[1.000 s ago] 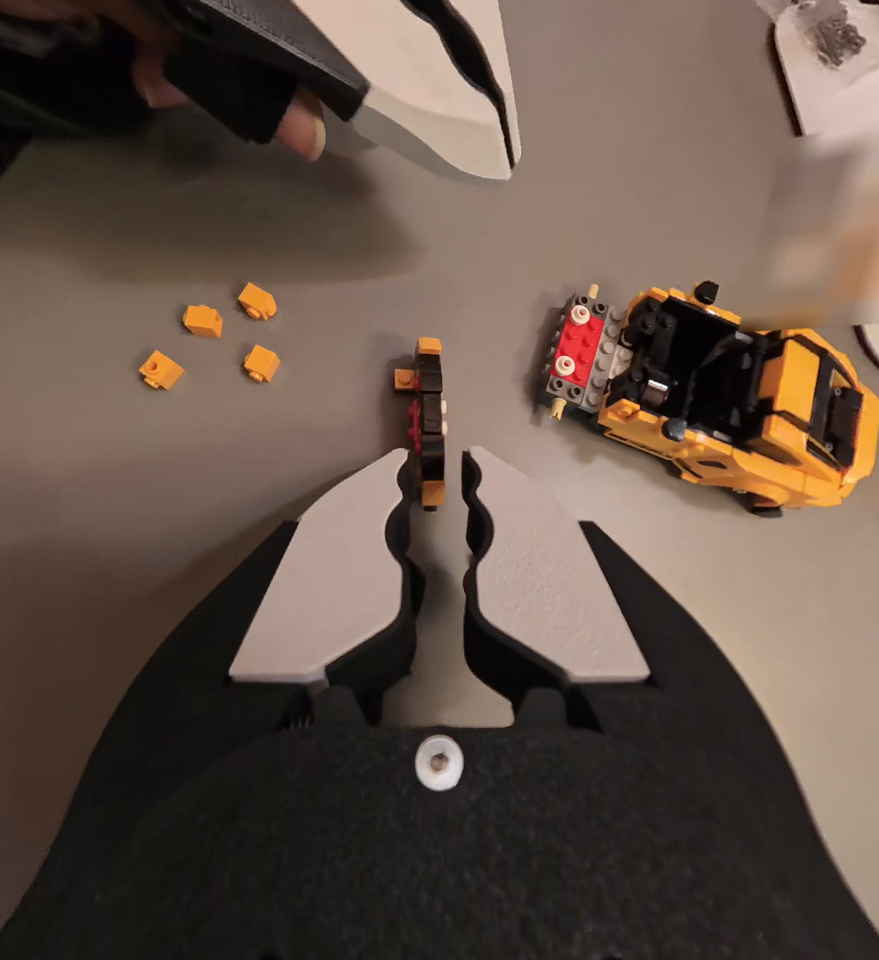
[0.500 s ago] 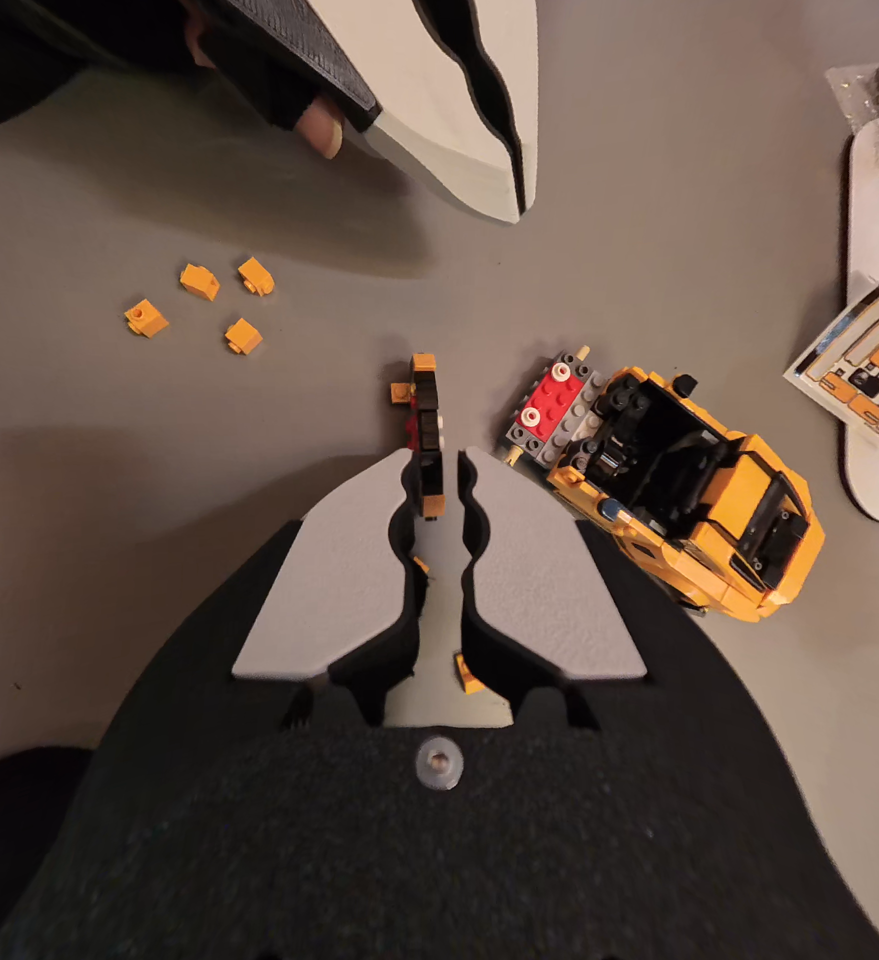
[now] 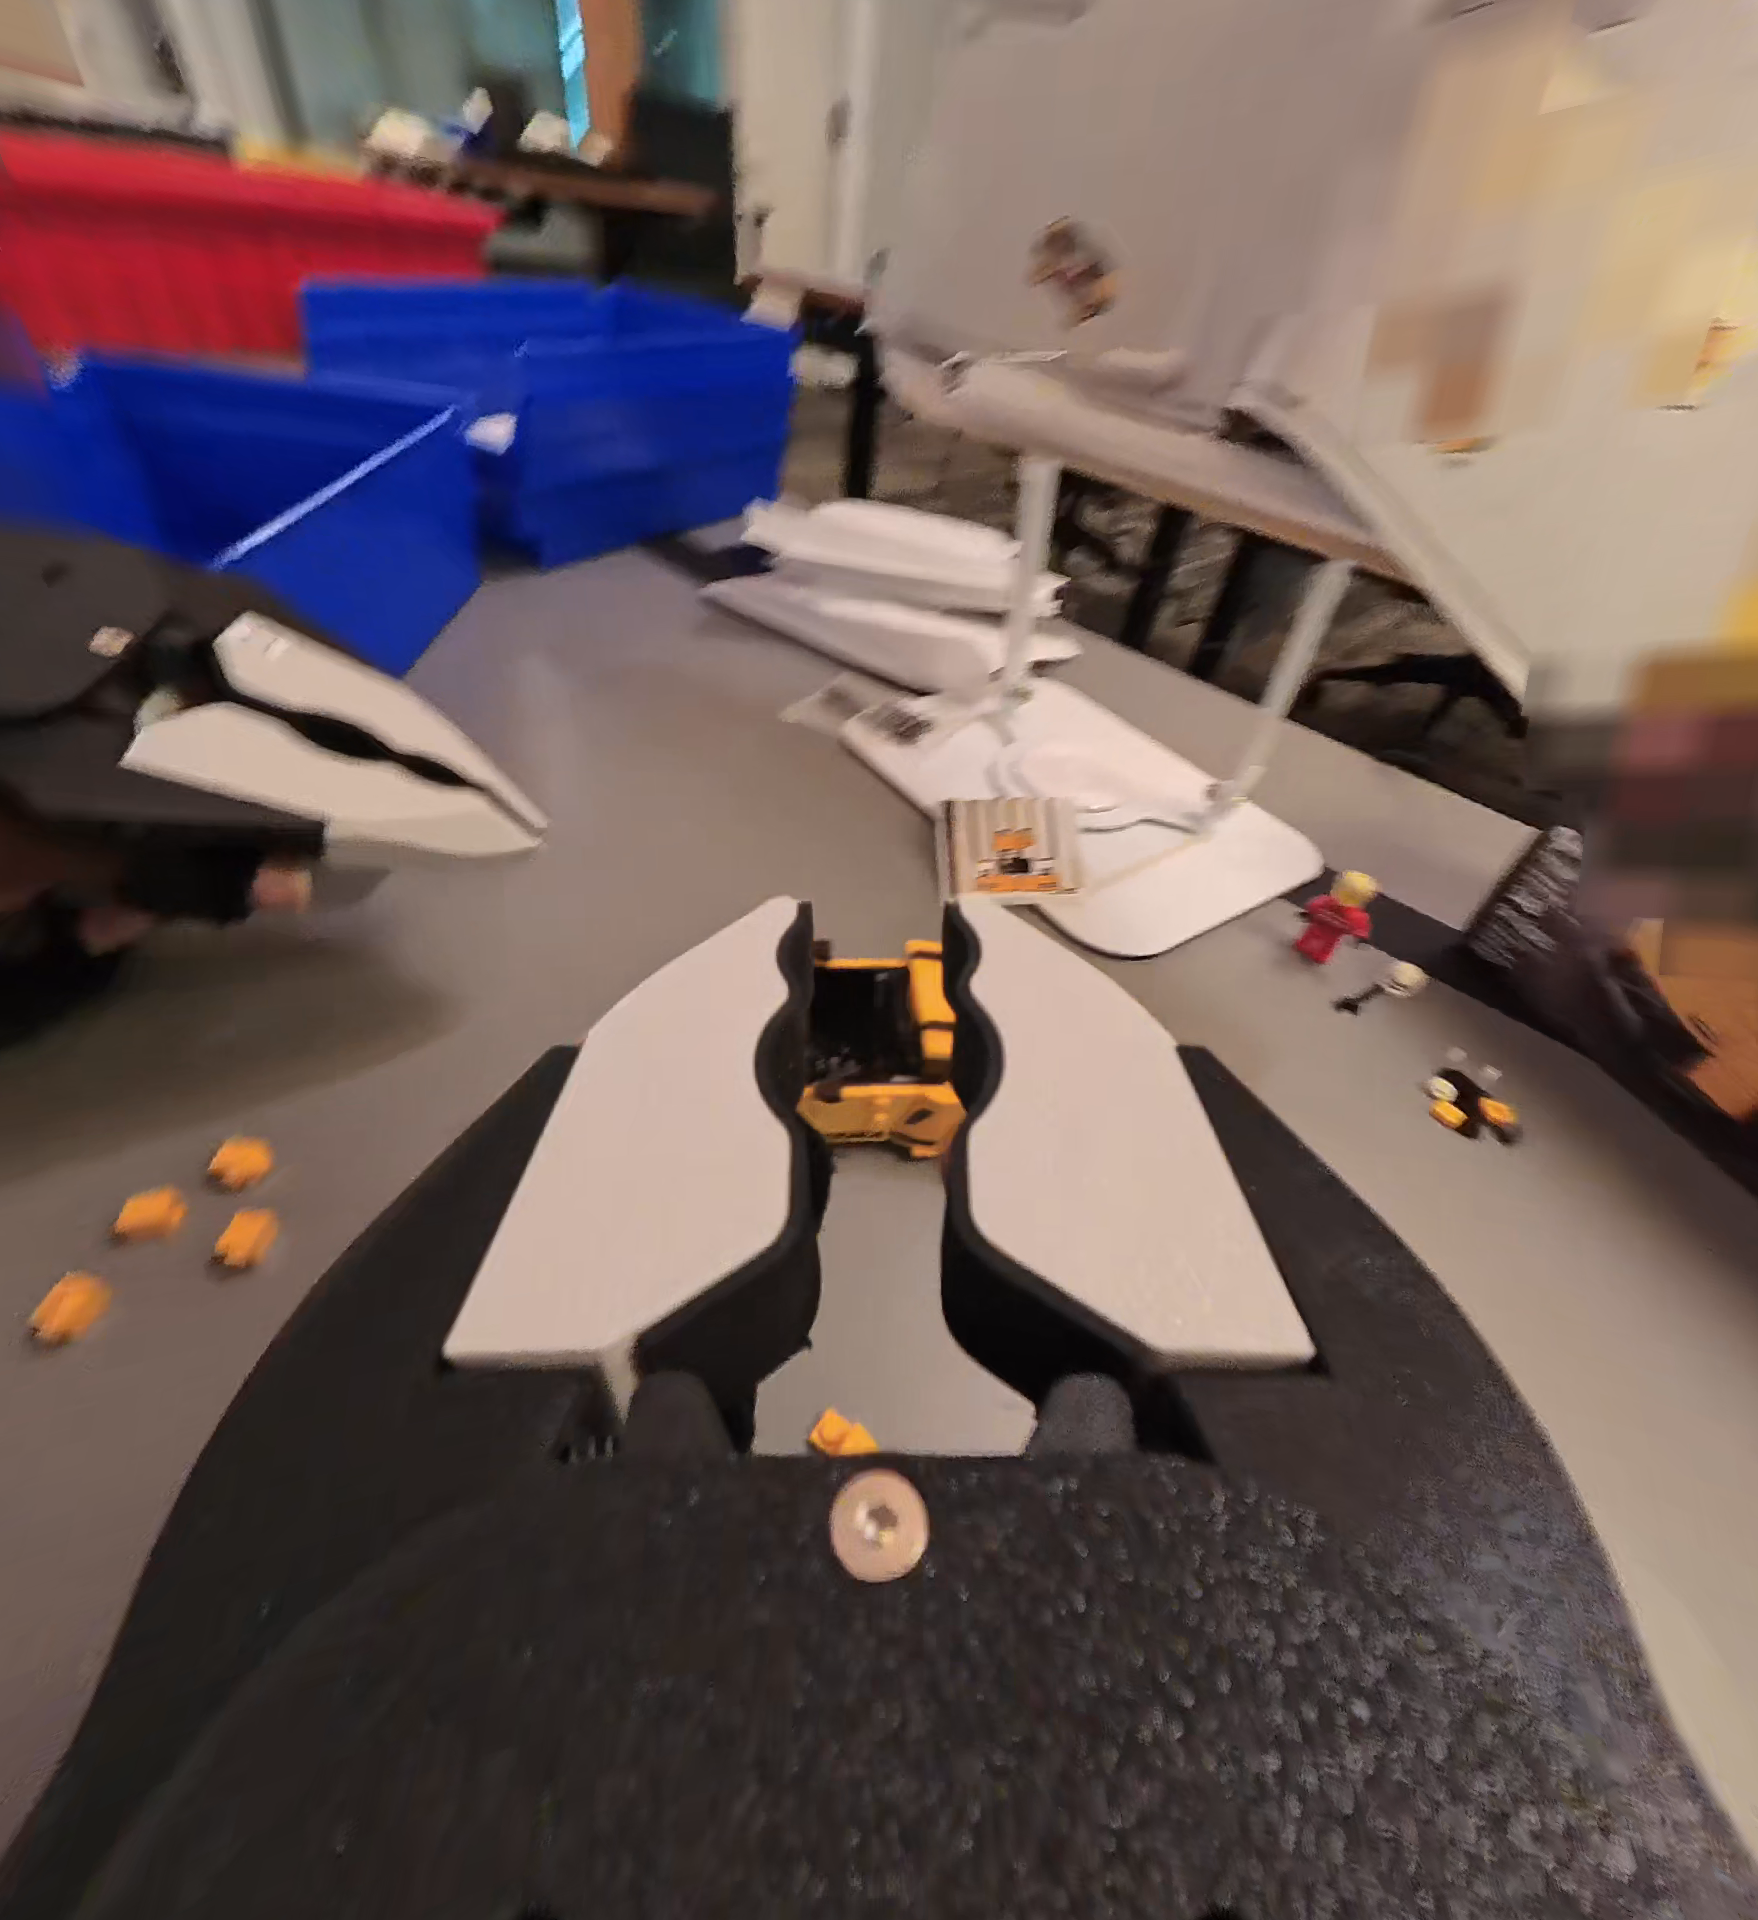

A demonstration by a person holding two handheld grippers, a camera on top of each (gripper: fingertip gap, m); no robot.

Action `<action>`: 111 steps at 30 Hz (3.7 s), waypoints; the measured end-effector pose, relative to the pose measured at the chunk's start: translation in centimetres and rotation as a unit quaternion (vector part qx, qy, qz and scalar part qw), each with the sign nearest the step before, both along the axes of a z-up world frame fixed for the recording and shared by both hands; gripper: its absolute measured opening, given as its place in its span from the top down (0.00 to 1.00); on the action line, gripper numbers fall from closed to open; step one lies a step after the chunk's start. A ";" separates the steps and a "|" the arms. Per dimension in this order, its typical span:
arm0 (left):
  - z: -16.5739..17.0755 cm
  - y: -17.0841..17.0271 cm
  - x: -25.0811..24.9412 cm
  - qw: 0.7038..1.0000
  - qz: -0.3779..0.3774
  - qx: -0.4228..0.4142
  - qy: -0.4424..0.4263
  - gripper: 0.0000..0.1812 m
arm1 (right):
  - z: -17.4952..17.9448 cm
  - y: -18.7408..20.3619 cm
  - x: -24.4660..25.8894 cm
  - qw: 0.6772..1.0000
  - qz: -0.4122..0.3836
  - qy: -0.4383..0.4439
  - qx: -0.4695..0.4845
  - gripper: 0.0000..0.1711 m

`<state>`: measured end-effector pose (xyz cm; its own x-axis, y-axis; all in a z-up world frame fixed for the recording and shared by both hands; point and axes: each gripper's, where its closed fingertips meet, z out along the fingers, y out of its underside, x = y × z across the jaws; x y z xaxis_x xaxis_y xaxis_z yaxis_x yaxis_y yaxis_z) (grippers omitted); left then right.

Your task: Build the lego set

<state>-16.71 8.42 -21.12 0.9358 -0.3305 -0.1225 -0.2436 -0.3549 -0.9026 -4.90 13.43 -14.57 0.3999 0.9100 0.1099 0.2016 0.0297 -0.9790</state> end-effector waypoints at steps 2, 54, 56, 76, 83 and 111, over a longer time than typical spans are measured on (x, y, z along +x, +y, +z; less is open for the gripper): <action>0.4 0.1 -0.4 1.000 0.008 0.014 0.001 1.00 | 0.4 1.7 1.5 0.997 -0.055 0.047 -0.011 0.88; 0.5 0.9 -4.1 0.997 0.046 0.029 -0.050 1.00 | -1.2 5.7 5.5 0.980 -0.182 0.079 -0.022 0.90; 0.8 0.8 -3.6 0.998 0.036 0.035 -0.047 1.00 | -1.1 5.8 5.7 0.979 -0.184 0.086 -0.025 0.90; -0.1 0.7 -2.3 0.999 0.015 0.007 -0.041 0.99 | -0.6 5.7 6.0 0.978 -0.185 0.093 -0.024 0.89; 1.2 0.6 -2.9 0.998 0.029 0.039 -0.045 0.99 | -0.3 5.5 6.0 0.978 -0.184 0.094 -0.014 0.89; 4.3 0.2 -4.1 0.990 0.052 0.120 -0.058 1.00 | -0.2 5.4 6.0 0.978 -0.183 0.097 -0.007 0.89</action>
